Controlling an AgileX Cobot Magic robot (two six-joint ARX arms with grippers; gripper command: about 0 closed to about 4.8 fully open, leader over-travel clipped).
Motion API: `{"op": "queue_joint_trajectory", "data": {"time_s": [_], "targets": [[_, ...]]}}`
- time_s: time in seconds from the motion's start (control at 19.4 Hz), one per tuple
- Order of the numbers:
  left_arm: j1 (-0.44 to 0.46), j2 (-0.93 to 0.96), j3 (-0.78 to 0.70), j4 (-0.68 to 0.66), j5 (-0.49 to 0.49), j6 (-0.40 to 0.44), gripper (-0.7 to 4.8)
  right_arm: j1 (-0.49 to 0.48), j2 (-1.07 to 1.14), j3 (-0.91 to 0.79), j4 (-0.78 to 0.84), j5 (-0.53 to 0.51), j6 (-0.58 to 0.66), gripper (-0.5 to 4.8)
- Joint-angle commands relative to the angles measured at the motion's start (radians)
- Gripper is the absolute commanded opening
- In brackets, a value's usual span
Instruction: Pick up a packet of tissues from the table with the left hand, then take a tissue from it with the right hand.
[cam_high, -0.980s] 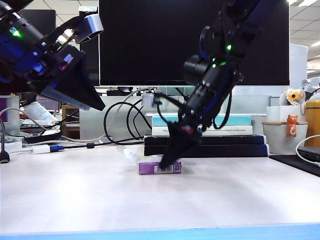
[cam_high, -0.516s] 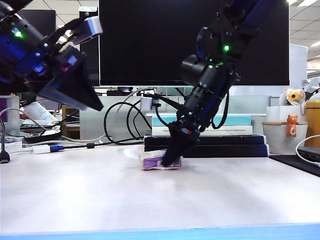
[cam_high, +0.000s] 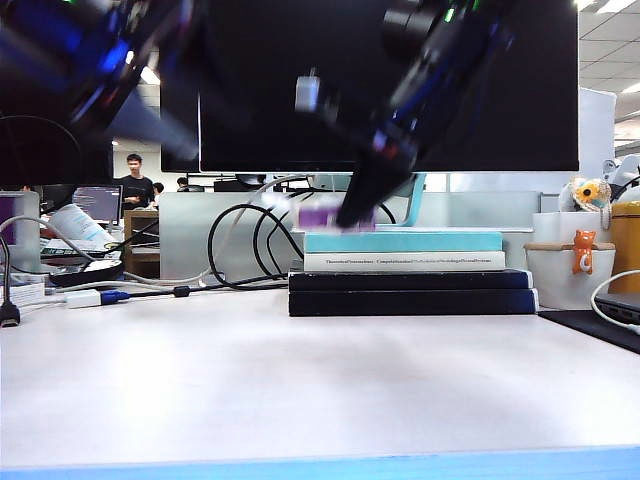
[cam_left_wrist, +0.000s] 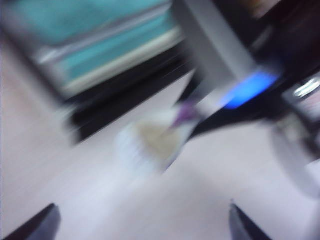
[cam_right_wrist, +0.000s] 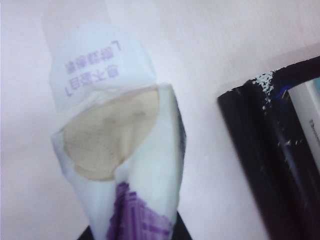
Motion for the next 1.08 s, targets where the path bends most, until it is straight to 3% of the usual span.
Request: {"op": "queue_joint_trajectory", "data": {"time_s": [0.05,0.26,0.41,0.62,0.72,0.88,1.08], "targets": [[-0.03,-0.015,0.047,-0.008,0.101,-0.062,4.2,0.002,-0.047,0.003,-0.088,-0.014,0.017,0.36],[-0.086,-0.015,0.065,-0.032,0.074,-0.046,3.9,0.002,-0.09,0.003,-0.154,-0.08,0.017,0.36],[-0.104,-0.012,0.065,-0.105,-0.105,-0.033,3.89,0.003,-0.136,0.003,-0.166,-0.122,0.022,0.35],[-0.104,-0.012,0.065,-0.106,-0.055,-0.041,3.89,0.005,-0.194,0.003,-0.19,-0.258,0.023,-0.01],[-0.104,-0.013,0.065,-0.081,0.037,-0.093,3.89,0.025,-0.196,0.002,-0.2,-0.211,0.011,-0.01],[-0.104,-0.015,0.065,-0.09,0.163,-0.129,3.89,0.047,-0.194,-0.021,-0.152,-0.048,0.005,-0.01],[-0.104,-0.019,0.065,-0.119,0.176,-0.151,3.89,0.047,-0.194,-0.042,-0.106,0.02,0.011,-0.01]]}}
